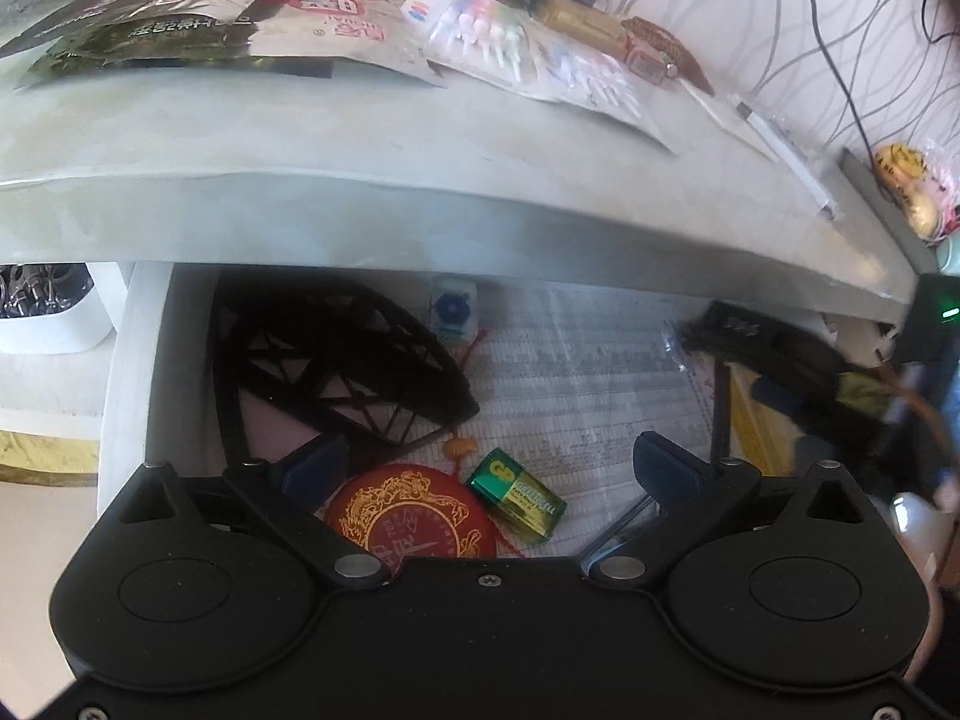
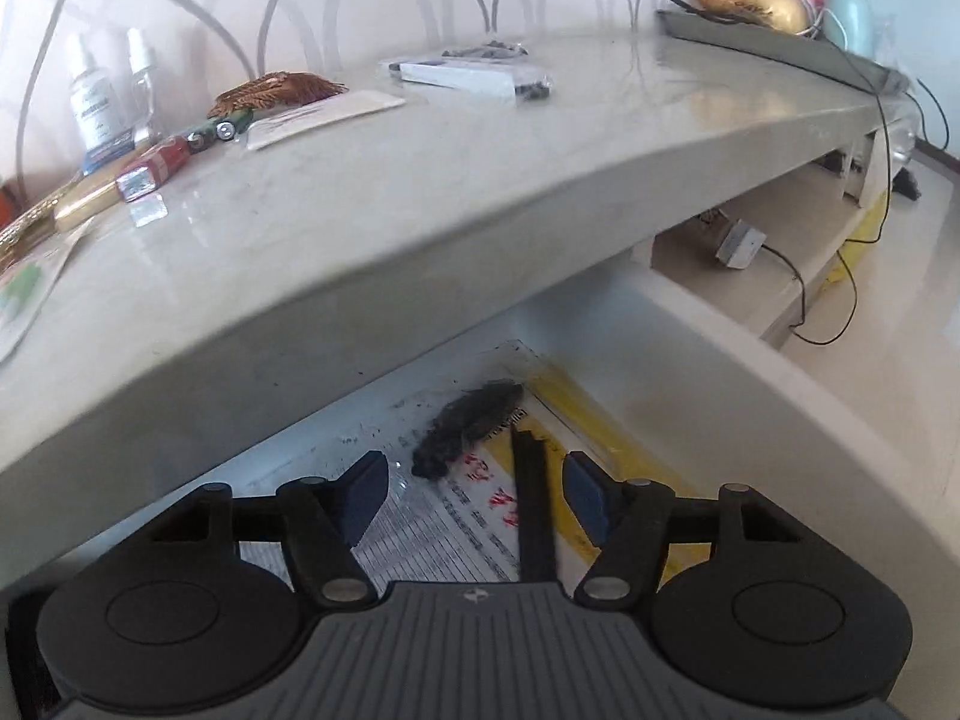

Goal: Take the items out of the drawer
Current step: 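Lower the open right gripper into the drawer over a black-filled bag, then grasp the black-filled bag and lift it with the right gripper, then place the bag on the countertop and open the right gripper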

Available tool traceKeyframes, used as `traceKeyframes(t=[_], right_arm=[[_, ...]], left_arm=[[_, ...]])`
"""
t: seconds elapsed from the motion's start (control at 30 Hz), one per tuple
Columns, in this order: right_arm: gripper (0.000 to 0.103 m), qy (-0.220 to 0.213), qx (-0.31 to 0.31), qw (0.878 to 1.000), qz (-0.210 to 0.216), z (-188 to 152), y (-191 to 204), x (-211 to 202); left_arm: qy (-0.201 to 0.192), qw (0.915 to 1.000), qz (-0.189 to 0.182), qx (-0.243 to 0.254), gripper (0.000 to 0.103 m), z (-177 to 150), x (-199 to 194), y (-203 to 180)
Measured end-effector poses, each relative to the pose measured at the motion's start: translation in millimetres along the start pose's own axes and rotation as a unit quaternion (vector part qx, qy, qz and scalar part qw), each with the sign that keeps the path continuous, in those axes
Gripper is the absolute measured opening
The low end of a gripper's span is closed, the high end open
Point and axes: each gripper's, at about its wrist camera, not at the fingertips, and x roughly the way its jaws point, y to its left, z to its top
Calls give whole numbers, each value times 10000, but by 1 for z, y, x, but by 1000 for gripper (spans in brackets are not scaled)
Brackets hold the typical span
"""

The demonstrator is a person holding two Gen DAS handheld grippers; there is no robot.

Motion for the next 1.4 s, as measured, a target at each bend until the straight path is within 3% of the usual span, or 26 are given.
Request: traceKeyframes(t=[0.4,0.5,0.53,0.63,0.73,0.9,1.03,1.1,1.2,1.27,1.4], right_arm=[[60,-142,-610,9979,-152,-10,32,29],[44,50,-659,9978,-90,-6,33,28],[33,165,-684,9975,-78,-3,33,28],[29,605,-689,9958,-52,7,31,26],[28,939,-706,9931,30,18,17,8],[28,977,-1094,9872,625,42,5,-48],[27,1083,-1675,9740,1074,57,-15,-94],[27,750,-2012,9701,1134,59,-29,-129],[27,-195,-2729,9567,992,78,-40,-159],[27,-701,-3145,9423,912,108,-55,-150],[27,-853,-3650,9219,981,170,-78,-90]], left_arm=[[20,9998,-172,-91,103,1,0,4],[31,9997,-204,-120,103,2,0,5],[38,9997,-209,-130,103,1,0,5],[51,9997,-212,-143,103,1,0,5],[66,9997,-193,-149,103,1,1,5],[136,9995,-193,-198,103,2,3,6],[122,9997,-140,-149,103,2,2,4],[120,9997,-124,-142,103,2,2,4],[141,9998,-73,-134,103,2,3,3],[167,9998,-22,-112,103,2,5,1],[124,9999,35,-27,103,1,3,-1]])
